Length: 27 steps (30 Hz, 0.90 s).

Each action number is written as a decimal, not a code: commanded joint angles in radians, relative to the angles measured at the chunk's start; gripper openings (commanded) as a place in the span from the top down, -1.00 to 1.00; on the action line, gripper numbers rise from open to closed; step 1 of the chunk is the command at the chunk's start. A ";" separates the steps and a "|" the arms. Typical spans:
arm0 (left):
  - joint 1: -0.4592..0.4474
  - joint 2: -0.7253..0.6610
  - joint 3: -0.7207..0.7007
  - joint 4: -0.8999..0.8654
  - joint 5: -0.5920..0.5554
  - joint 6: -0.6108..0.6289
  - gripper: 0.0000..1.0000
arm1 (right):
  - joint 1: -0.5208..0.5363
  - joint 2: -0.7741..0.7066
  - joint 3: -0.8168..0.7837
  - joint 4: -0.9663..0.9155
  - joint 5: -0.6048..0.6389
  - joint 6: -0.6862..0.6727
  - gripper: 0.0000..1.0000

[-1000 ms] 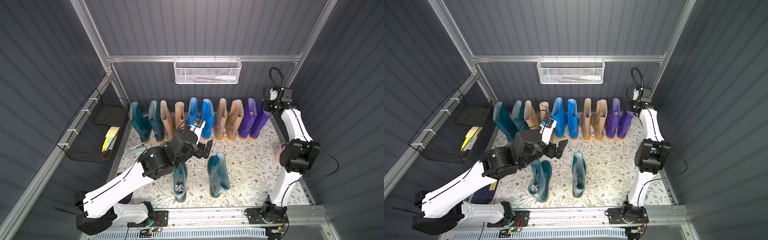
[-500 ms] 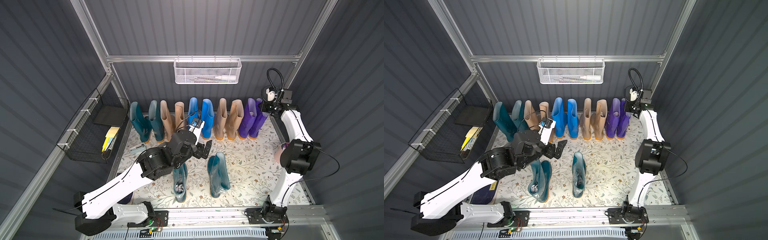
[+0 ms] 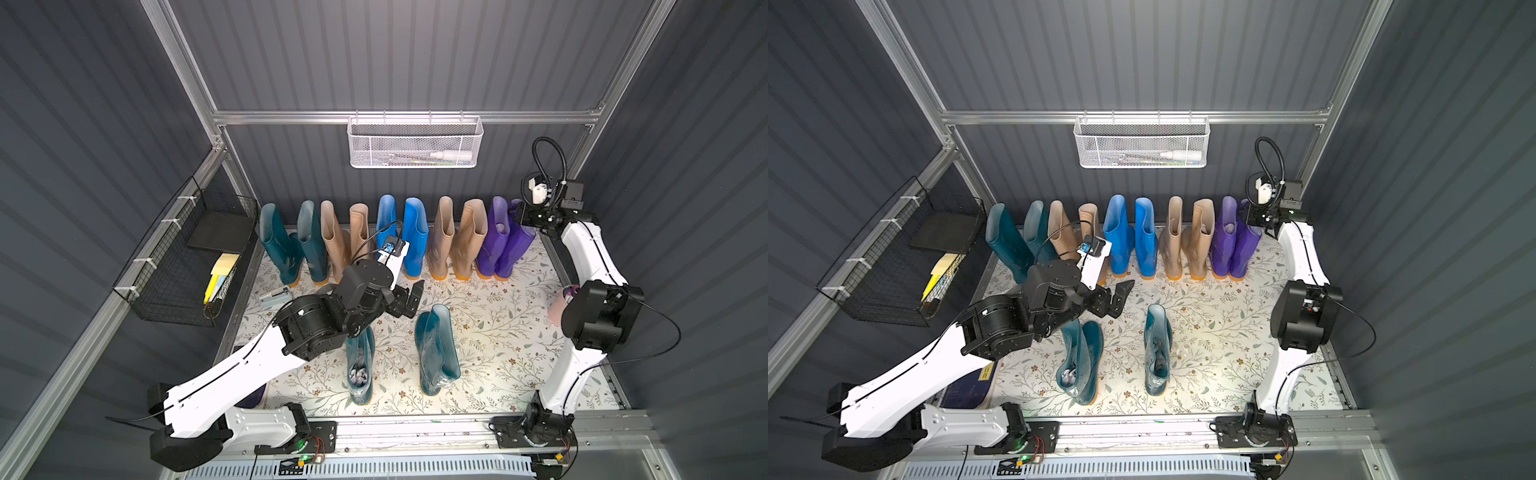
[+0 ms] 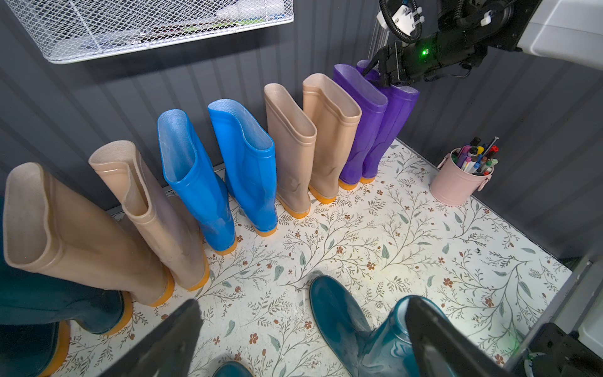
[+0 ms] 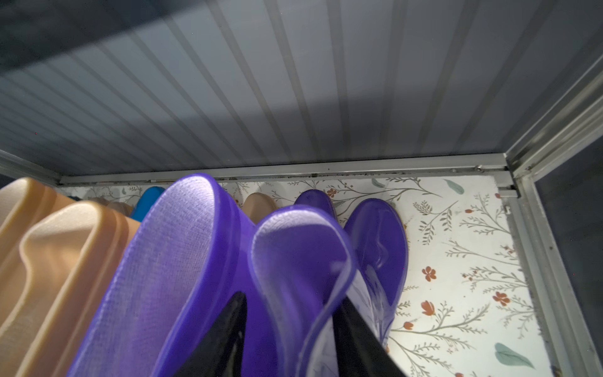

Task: Match and arrange rain boots in pairs
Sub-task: Adjust the rain boot at the center of the board.

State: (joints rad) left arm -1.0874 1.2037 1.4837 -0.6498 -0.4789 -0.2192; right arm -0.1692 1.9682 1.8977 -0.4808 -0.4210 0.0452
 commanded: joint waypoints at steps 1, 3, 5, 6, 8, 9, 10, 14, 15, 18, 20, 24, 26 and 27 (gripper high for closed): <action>0.001 -0.014 -0.007 0.003 0.000 -0.009 -0.99 | 0.007 -0.080 -0.030 0.049 0.020 0.019 -0.05; 0.001 -0.016 -0.006 0.001 -0.002 -0.008 -0.99 | 0.009 -0.107 -0.051 0.063 0.040 0.028 -0.10; 0.001 -0.017 -0.003 0.000 -0.001 -0.006 -0.99 | 0.010 -0.134 -0.081 0.075 0.055 0.033 -0.16; 0.001 -0.017 -0.001 -0.002 -0.001 -0.004 -0.99 | 0.011 -0.147 -0.095 0.081 0.067 0.039 -0.19; 0.001 -0.017 0.005 -0.006 -0.004 0.000 -0.99 | 0.012 -0.159 -0.102 0.067 0.090 0.053 -0.21; 0.001 -0.018 0.008 -0.010 -0.005 0.002 -0.99 | 0.012 -0.165 -0.103 0.057 0.093 0.062 -0.23; 0.001 -0.016 0.012 -0.013 -0.009 0.003 -0.99 | 0.013 -0.174 -0.109 0.053 0.093 0.070 -0.24; 0.001 -0.023 0.016 -0.023 -0.012 0.005 -0.99 | 0.018 -0.228 -0.161 0.067 0.143 0.093 -0.30; 0.001 -0.025 0.018 -0.026 -0.013 0.005 -0.99 | 0.020 -0.246 -0.177 0.075 0.146 0.098 -0.32; 0.001 -0.038 0.018 -0.036 -0.014 0.009 -0.99 | 0.034 -0.301 -0.220 0.069 0.153 0.102 -0.36; 0.002 -0.046 0.020 -0.046 -0.021 0.012 -0.99 | 0.048 -0.343 -0.255 0.058 0.163 0.102 -0.38; 0.001 -0.064 0.044 -0.088 -0.043 0.004 -1.00 | 0.098 -0.446 -0.332 0.018 0.221 0.115 -0.44; 0.001 -0.065 0.072 -0.136 -0.055 -0.009 -0.99 | 0.131 -0.499 -0.357 -0.038 0.254 0.115 -0.49; 0.001 -0.062 0.090 -0.170 -0.066 -0.021 -0.99 | 0.151 -0.526 -0.372 -0.058 0.273 0.113 -0.52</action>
State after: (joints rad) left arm -1.0874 1.1584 1.5150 -0.7357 -0.5064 -0.2211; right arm -0.0597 1.5112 1.5524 -0.4721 -0.2127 0.1493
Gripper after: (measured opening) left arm 0.997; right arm 0.750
